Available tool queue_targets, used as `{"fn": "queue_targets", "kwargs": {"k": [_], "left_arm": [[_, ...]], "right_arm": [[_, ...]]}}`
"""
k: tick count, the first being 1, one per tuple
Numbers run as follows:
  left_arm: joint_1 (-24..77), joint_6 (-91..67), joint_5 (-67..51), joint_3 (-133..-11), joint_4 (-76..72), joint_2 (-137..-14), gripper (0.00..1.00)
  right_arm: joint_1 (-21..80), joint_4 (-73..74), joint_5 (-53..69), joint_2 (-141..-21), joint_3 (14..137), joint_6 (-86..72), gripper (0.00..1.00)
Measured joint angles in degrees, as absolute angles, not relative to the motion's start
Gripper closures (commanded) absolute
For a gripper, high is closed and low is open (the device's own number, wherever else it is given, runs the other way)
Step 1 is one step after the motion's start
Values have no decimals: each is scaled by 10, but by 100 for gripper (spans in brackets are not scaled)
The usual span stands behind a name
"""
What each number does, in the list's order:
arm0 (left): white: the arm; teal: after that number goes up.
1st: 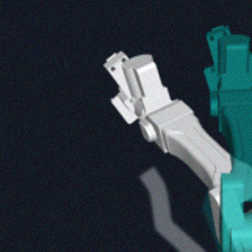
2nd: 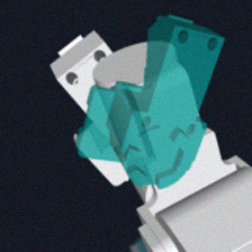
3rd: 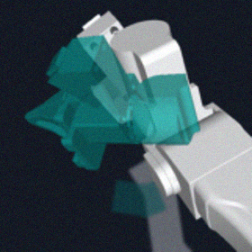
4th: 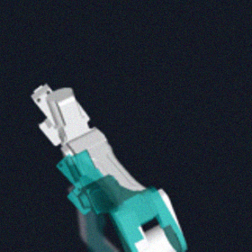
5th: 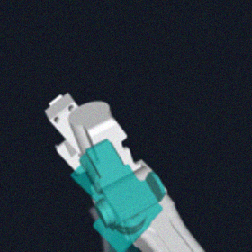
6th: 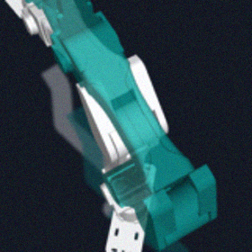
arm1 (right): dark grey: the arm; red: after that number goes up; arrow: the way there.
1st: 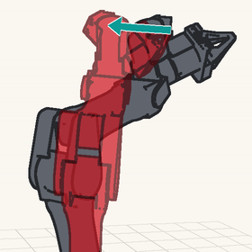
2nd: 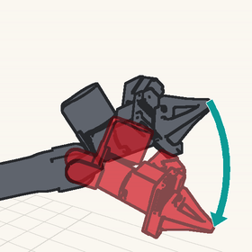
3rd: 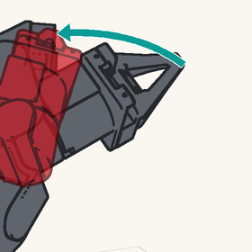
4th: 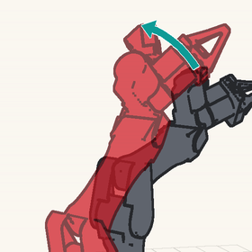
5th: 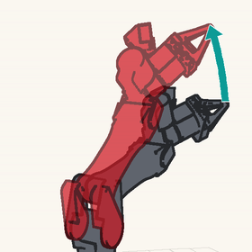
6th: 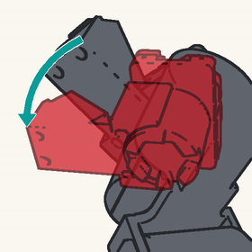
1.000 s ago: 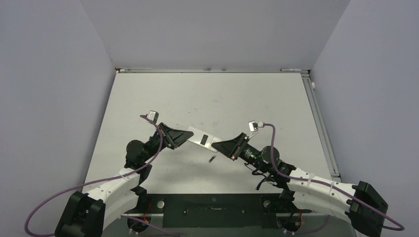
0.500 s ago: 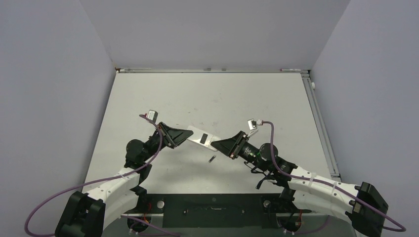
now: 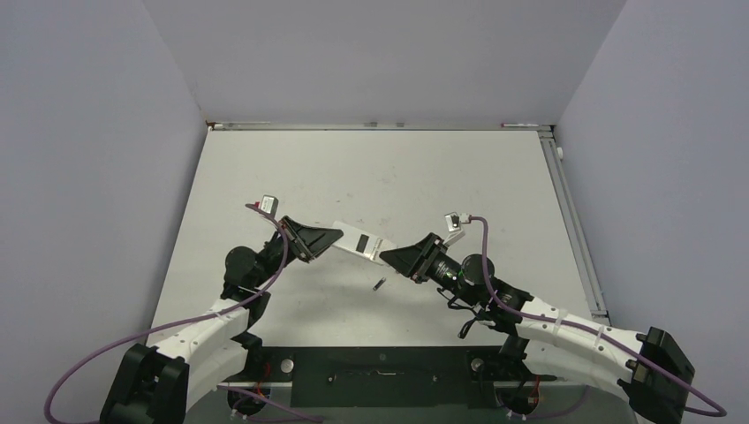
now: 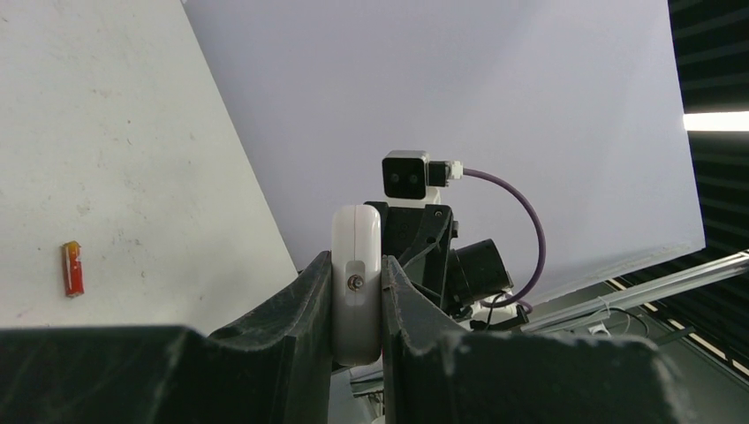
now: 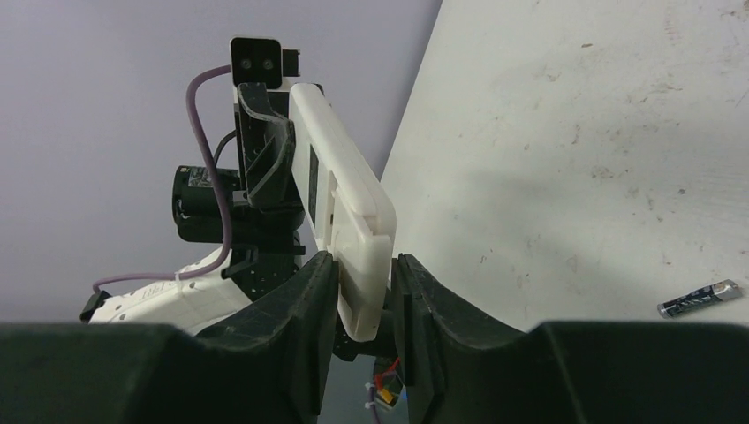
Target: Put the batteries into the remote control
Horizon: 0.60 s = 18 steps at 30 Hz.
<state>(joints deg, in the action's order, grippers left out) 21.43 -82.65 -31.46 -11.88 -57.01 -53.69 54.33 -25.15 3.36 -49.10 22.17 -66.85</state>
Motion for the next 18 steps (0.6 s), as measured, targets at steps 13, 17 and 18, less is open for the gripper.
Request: {"fn": "queue_targets", "kwargs": {"k": [13, 17, 18], "left_arm": [[208, -817, -302, -119, -558, -537, 100], [208, -816, -300, -119, -559, -537, 100], [208, -816, -300, -119, -559, -537, 100]], "right_arm": [[543, -231, 15, -484, 222, -660, 88], [543, -232, 15, -484, 222, -661, 91], [543, -233, 15, -484, 222, -661, 92]]}}
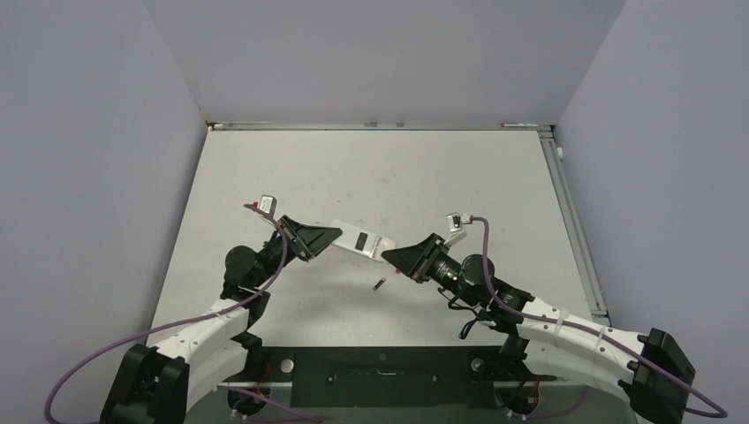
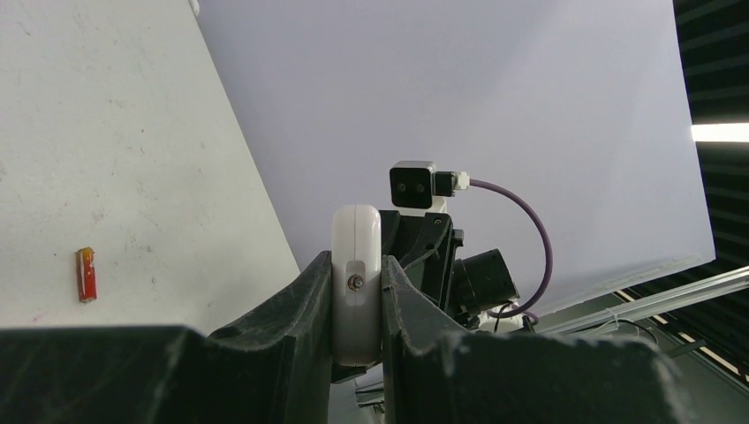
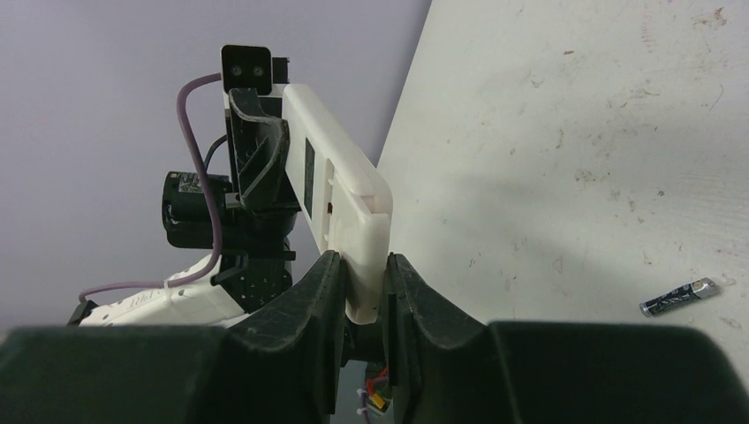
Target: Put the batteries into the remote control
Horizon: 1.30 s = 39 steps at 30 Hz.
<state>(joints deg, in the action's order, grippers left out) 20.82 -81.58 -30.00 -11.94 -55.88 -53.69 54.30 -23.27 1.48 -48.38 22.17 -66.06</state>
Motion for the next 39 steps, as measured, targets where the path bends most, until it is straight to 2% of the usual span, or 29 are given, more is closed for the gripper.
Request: {"fn": "queue_targets", "kwargs": {"k": [18, 31, 39], "left_arm": [[208, -778, -291, -120, -514, -523, 100], [208, -752, -287, -120, -471, -512, 100], [208, -741, -287, -120, -449, -512, 100]], "right_arm": [[543, -175, -10, -427, 222, -636, 92], [539, 15, -96, -420, 301, -561, 92], [484, 70, -110, -460, 316, -510, 91]]}}
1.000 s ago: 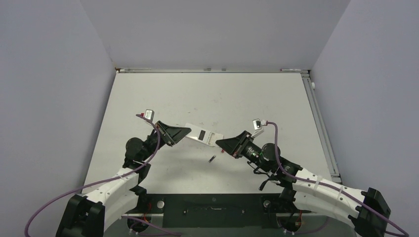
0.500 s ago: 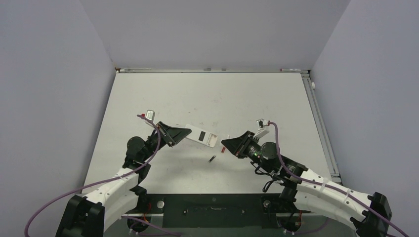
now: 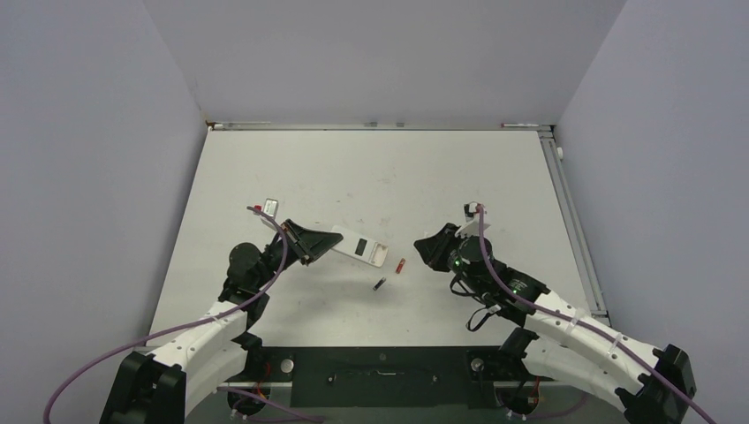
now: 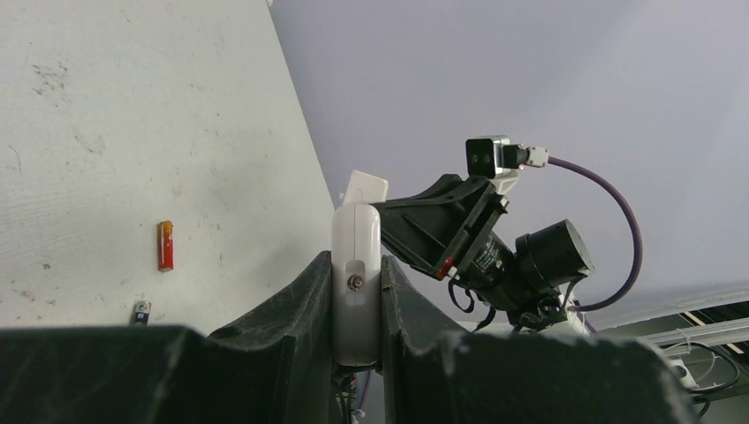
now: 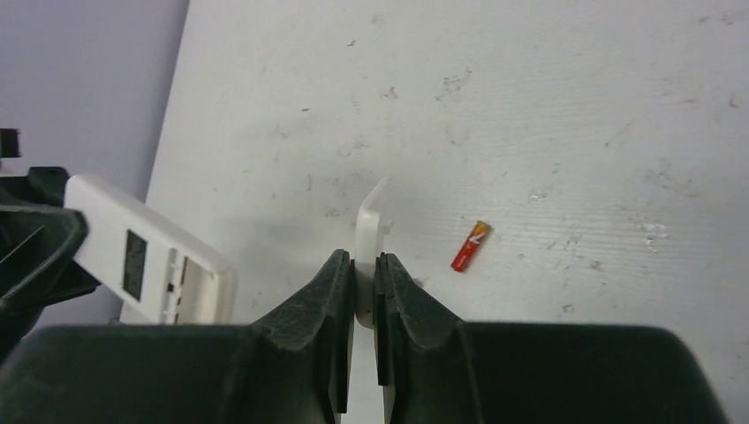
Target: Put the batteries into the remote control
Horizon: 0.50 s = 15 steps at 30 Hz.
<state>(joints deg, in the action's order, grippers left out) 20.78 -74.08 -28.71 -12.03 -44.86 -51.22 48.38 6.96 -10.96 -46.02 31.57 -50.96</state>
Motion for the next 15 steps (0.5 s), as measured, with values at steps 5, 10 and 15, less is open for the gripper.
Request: {"fn": "queue_targets", "kwargs": {"k": [5, 10, 15], "left_arm": [[208, -740, -287, -120, -447, -512, 100], [208, -737, -287, -120, -447, -512, 100], [208, -737, -287, -120, -447, -512, 100]], "right_arm": [[411, 65, -69, -490, 314, -488, 92], [326, 40, 0, -528, 302, -477, 92], [260, 0, 69, -582, 288, -474, 92]]}}
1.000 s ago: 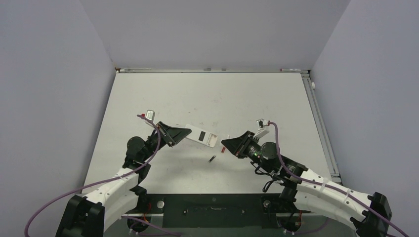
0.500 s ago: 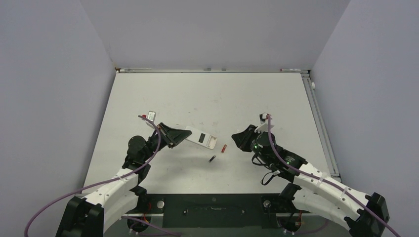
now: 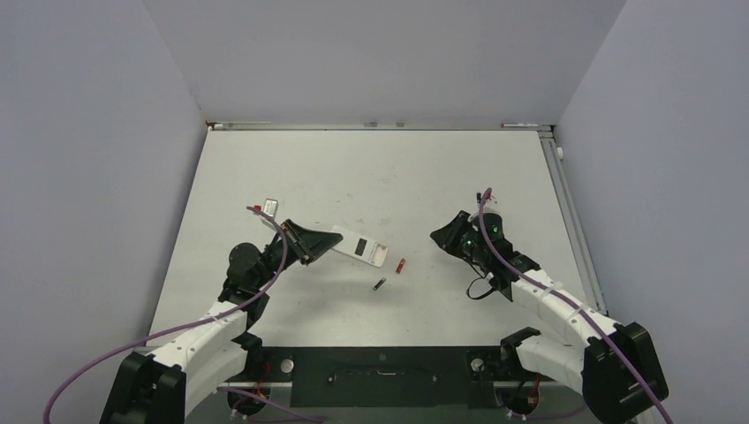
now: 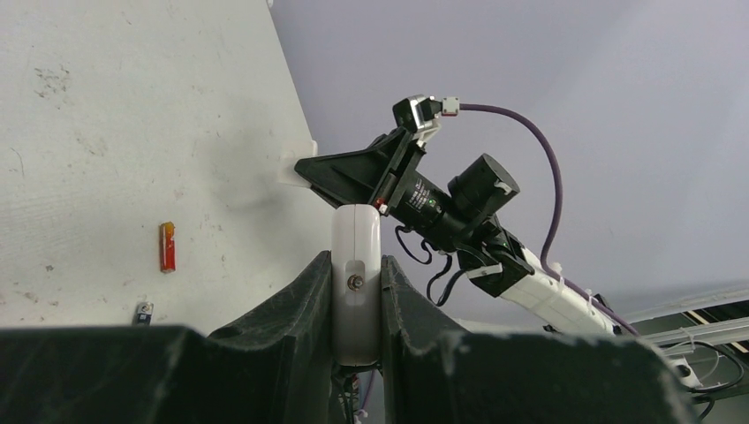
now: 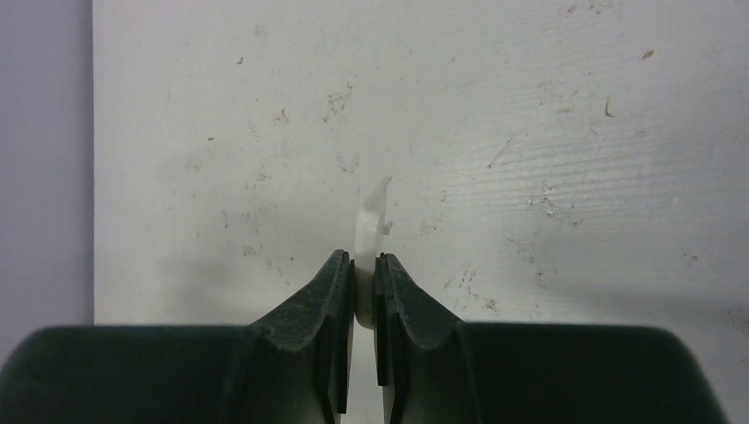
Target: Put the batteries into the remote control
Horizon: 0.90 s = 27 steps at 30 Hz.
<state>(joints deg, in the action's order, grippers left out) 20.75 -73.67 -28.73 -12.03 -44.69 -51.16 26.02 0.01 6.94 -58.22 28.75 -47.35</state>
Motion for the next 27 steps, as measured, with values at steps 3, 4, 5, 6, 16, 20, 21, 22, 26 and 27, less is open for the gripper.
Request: {"fn": "queue_targets", "kwargs": {"k": [3, 4, 5, 6, 16, 20, 21, 22, 26, 27], "left_arm": [[206, -737, -287, -120, -447, -510, 100], [205, -737, -287, -120, -447, -510, 100], [205, -737, -287, -120, -447, -509, 100], [205, -737, -287, -120, -447, -508, 100], [204, -738, -287, -118, -447, -500, 100], [202, -739, -287, -118, -447, -500, 100], [202, -740, -287, -118, -447, -500, 100], [201, -741, -287, -118, -448, -500, 100], [201, -743, -288, -117, -448, -499, 100], [201, -743, -288, -116, -448, -499, 100]], "right_arm": [[238, -30, 102, -613, 280, -480, 92], [234, -43, 110, -622, 277, -484, 92], [231, -54, 117, -631, 275, -489, 92], [229, -69, 124, -642, 272, -495, 92], [229, -202, 132, -734, 238, -582, 92], [234, -252, 116, -769, 230, -625, 92], [237, -266, 109, -779, 229, -637, 92], [240, -277, 106, -787, 228, -645, 92], [253, -318, 84, -821, 229, -678, 92], [257, -327, 78, -831, 229, -685, 92]]}}
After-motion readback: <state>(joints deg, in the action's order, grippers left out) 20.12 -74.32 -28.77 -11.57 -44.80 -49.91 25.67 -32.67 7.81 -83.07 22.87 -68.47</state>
